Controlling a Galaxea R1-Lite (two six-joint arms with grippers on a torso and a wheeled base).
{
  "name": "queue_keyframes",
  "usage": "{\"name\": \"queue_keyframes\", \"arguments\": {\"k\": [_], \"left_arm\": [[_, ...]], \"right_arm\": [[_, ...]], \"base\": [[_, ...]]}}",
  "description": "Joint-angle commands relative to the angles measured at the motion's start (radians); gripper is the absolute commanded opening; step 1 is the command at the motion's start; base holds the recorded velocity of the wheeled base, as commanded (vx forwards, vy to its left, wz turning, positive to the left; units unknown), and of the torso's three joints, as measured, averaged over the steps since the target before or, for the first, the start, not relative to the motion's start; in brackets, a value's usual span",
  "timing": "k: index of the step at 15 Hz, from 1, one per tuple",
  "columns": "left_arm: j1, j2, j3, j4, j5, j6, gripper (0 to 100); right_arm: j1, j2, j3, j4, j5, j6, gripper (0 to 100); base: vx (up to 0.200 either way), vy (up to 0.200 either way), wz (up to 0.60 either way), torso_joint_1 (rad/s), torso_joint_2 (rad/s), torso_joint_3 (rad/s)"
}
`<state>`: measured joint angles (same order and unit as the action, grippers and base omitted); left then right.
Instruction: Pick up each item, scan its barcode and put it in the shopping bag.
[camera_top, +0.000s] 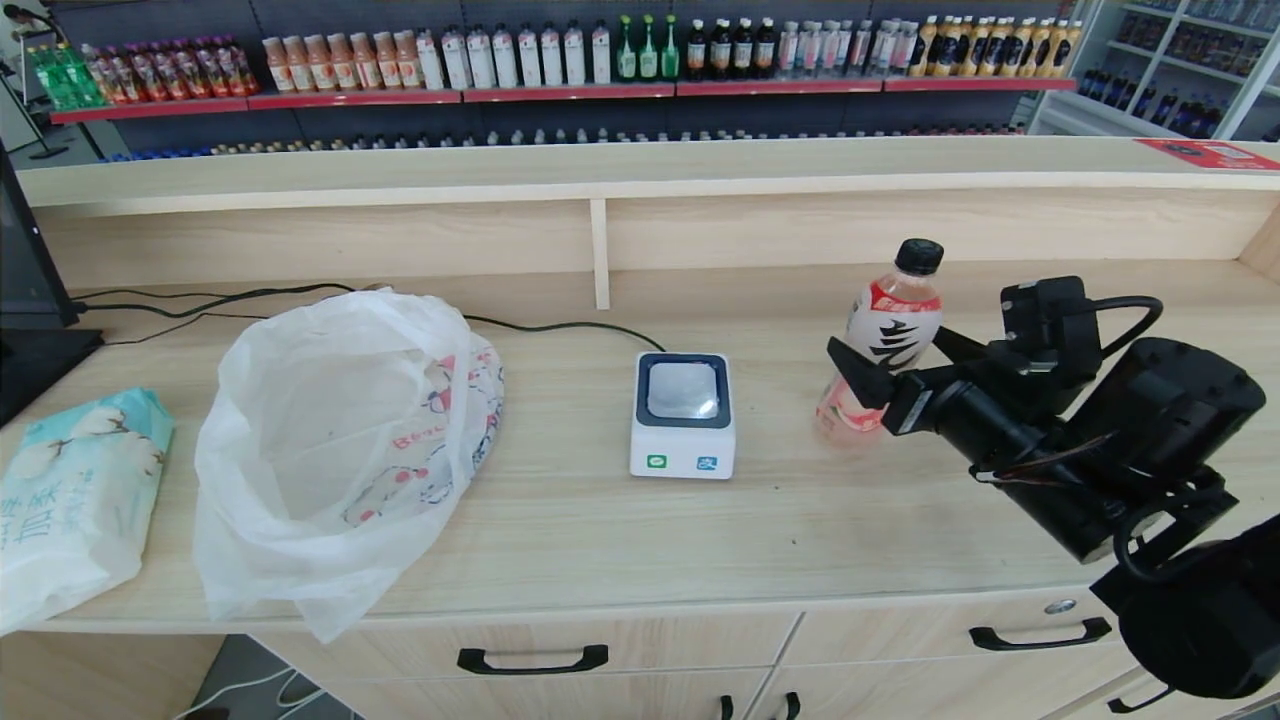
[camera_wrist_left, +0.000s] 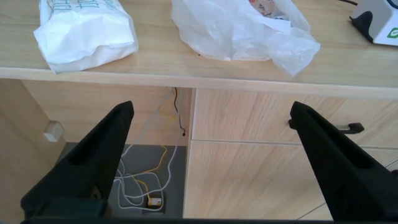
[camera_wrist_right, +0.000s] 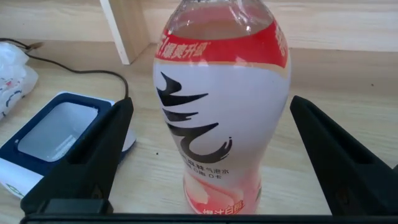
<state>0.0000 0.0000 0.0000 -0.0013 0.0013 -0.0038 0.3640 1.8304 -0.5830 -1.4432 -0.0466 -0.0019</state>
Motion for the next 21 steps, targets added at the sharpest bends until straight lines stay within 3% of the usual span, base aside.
{"name": "queue_keyframes", "arguments": {"k": [1,21], "left_arm": [[0.000,0.000,0.000,0.000,0.000,-0.001,100],[0.000,0.000,0.000,0.000,0.000,-0.001,100]], "right_arm": [[-0.014,0.038,-0.011,0.001,0.001,0.000,100],[-0.050,0.138,-0.078,0.000,0.007,0.019,100]], "base": [[0.000,0.000,0.00,0.000,0.00,0.000],[0.000,0.000,0.00,0.000,0.00,0.000]]}}
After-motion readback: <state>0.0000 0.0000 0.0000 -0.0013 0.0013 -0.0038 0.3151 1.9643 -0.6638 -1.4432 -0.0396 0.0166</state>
